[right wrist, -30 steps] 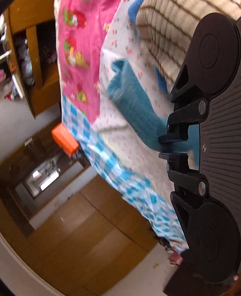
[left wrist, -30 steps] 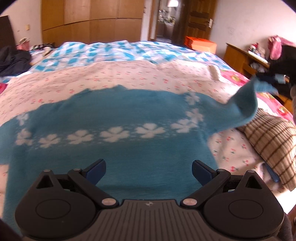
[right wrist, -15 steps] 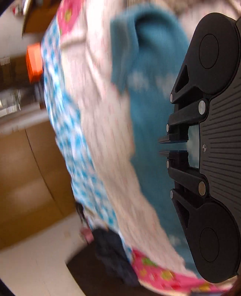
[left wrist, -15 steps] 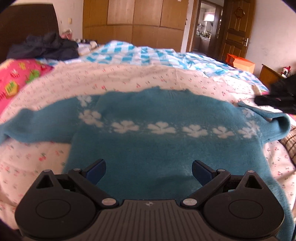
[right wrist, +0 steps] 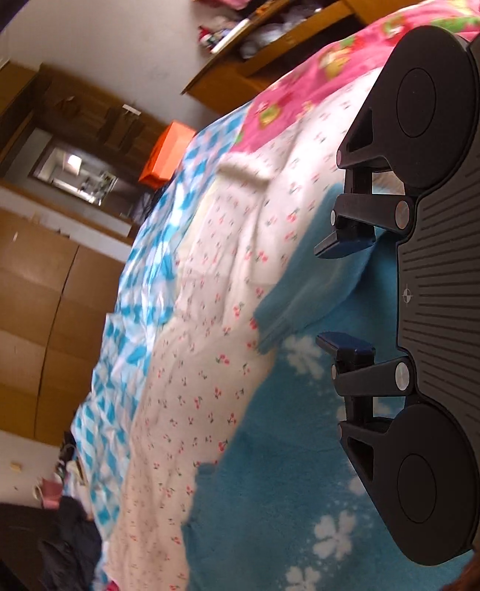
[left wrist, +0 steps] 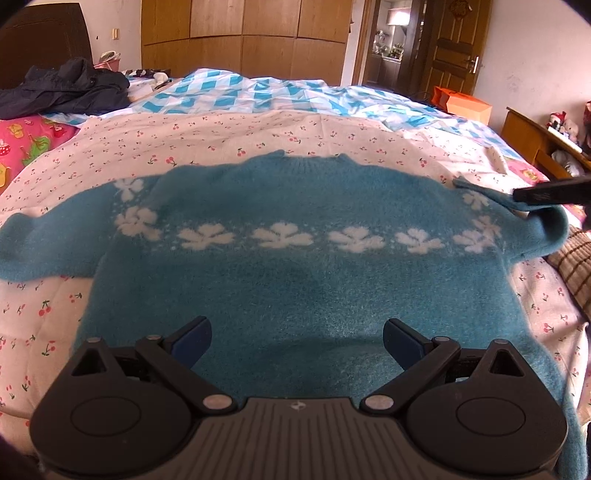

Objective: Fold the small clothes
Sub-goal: 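Carry the held sleeve with the right tool across the sweater body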

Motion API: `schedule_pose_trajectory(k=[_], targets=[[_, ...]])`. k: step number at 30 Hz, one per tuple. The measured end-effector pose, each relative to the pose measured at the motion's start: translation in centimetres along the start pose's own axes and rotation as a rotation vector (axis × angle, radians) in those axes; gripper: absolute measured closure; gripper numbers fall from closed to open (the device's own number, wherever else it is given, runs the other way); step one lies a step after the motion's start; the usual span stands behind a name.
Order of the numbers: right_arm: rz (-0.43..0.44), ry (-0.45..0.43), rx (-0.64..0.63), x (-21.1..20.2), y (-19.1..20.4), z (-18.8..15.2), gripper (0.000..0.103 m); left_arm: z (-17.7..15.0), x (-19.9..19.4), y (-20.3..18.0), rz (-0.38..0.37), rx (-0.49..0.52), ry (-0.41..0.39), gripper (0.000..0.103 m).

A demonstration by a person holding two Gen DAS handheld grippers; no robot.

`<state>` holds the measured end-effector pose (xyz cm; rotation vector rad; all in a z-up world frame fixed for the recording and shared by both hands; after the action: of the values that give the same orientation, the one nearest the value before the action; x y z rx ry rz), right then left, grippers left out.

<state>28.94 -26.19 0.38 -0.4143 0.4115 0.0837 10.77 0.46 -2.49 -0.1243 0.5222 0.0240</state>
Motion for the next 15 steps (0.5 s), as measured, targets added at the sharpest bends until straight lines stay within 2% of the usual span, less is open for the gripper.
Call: schedule_pose_trajectory(k=[4, 6, 7, 10, 13, 15], targets=[[-0.026, 0.062, -0.051, 4.7, 0.7, -1.1, 0.059, -0.2, 0.7, 0.4, 0.005, -0.011, 0.015, 0.000], [-0.032, 0.100, -0.049, 6.1, 0.3, -1.9, 0.064, -0.4, 1.1, 0.6, 0.003, -0.021, 0.024, 0.000], [-0.037, 0.110, -0.013, 6.4, -0.3, -2.0, 0.077, -0.5, 1.2, 0.7, 0.001, -0.027, 0.026, 0.000], [-0.024, 0.108, 0.162, 5.6, -1.9, -1.2, 0.092, -0.8, 1.4, 1.0, -0.006, -0.039, 0.033, 0.000], [0.006, 0.077, 0.309, 3.6, -2.4, 1.0, 0.092, -0.7, 1.3, 1.3, -0.014, -0.055, 0.027, 0.000], [0.068, 0.032, 0.372, 2.0, -1.6, 2.8, 0.092, -0.4, 1.0, 1.5, -0.019, -0.073, 0.014, 0.000]])
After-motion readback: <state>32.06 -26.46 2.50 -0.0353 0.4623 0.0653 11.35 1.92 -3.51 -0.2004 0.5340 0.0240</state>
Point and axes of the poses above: each gripper's, at about its wrist camera, not at the fingertips, and x roughly the way its jaws point, y to its left, z to its top, the point moved 5 cm from there along x, roughly the way its jaws point, and after that the axes turned 15 degrees about -y, right-handed, at the moved point
